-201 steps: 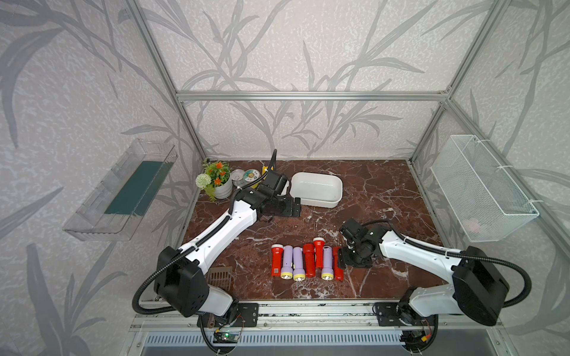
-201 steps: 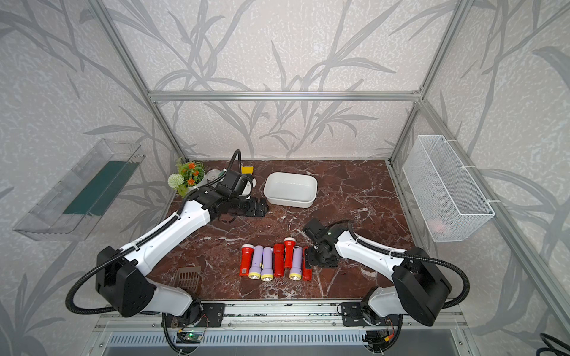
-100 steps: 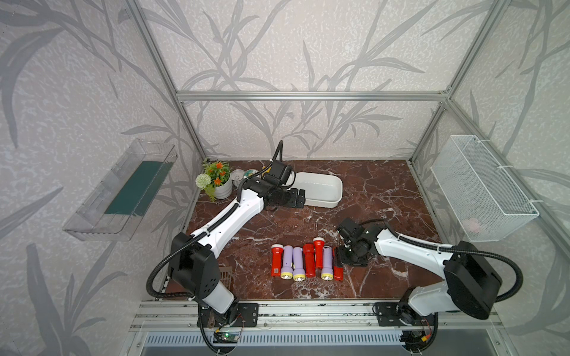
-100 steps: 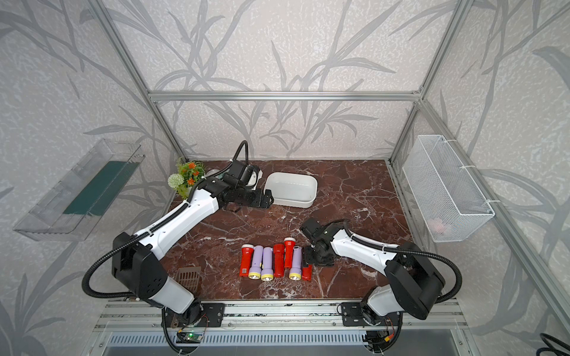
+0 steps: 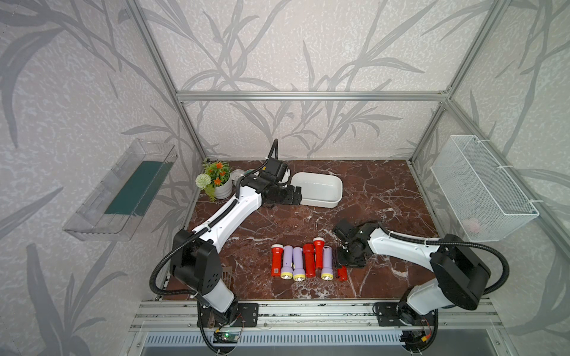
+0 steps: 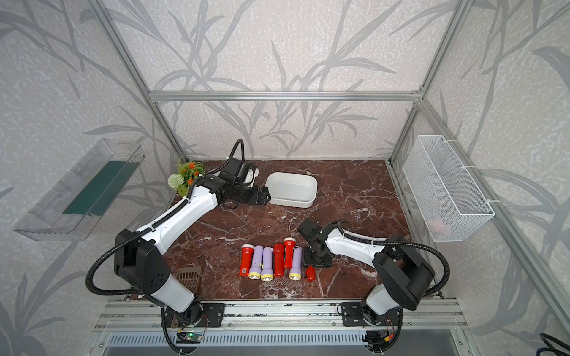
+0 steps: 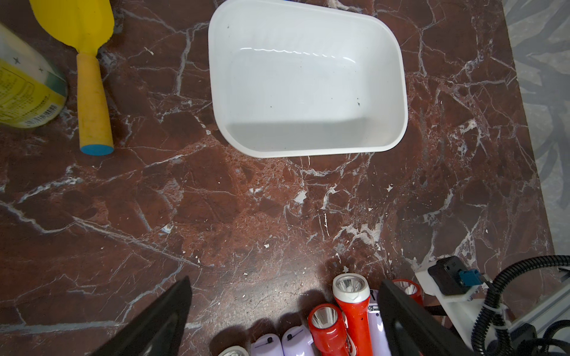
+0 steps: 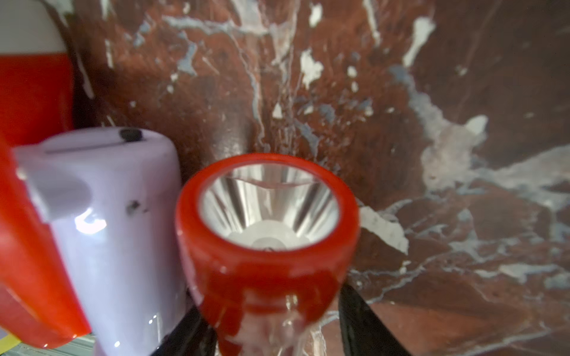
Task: Put the flashlights into the storage boxes
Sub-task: Pick up the flashlight from the center of the board.
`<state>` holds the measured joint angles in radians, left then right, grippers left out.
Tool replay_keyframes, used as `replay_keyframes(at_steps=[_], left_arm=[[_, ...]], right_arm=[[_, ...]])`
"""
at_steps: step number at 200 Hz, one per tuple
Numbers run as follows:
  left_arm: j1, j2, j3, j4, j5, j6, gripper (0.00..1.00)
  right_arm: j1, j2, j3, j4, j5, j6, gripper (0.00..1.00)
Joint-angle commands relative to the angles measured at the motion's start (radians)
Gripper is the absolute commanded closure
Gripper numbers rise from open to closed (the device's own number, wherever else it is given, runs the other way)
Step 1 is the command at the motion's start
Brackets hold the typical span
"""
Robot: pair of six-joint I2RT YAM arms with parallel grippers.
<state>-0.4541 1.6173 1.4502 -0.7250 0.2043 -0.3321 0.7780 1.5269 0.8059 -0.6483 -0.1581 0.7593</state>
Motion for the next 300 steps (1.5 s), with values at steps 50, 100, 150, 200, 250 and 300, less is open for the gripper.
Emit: replay_keyframes(at_steps=[50, 100, 150, 200, 250, 300], left_arm=[[0.001, -0.061, -0.041, -0.001, 0.002, -0.012, 0.03], [0.002, -0.059, -0.041, -0.005, -0.005, -0.01, 0.04], [0.009, -0.055, -0.042, -0.002, 0.004, -0.007, 0.04], [0.013, -0.052, -0.04, 0.006, 0.009, -0.011, 0.04], [0.029, -0.043, -0.041, 0.015, 0.014, -0.011, 0.04], [0.049, -0.033, -0.032, 0.04, 0.034, -0.017, 0.03]], right_arm=[[0.006, 0.027, 0.06, -0.038, 0.019, -0.019, 0.5], [0.006, 0.059, 0.073, -0.057, 0.021, -0.02, 0.52], [0.006, 0.089, 0.08, -0.071, 0.009, -0.019, 0.72], [0.006, 0.047, 0.094, -0.107, 0.036, -0.011, 0.72], [0.006, 0.033, 0.161, -0.164, 0.058, -0.027, 0.73], [-0.023, 0.022, 0.294, -0.257, 0.089, -0.079, 0.73]])
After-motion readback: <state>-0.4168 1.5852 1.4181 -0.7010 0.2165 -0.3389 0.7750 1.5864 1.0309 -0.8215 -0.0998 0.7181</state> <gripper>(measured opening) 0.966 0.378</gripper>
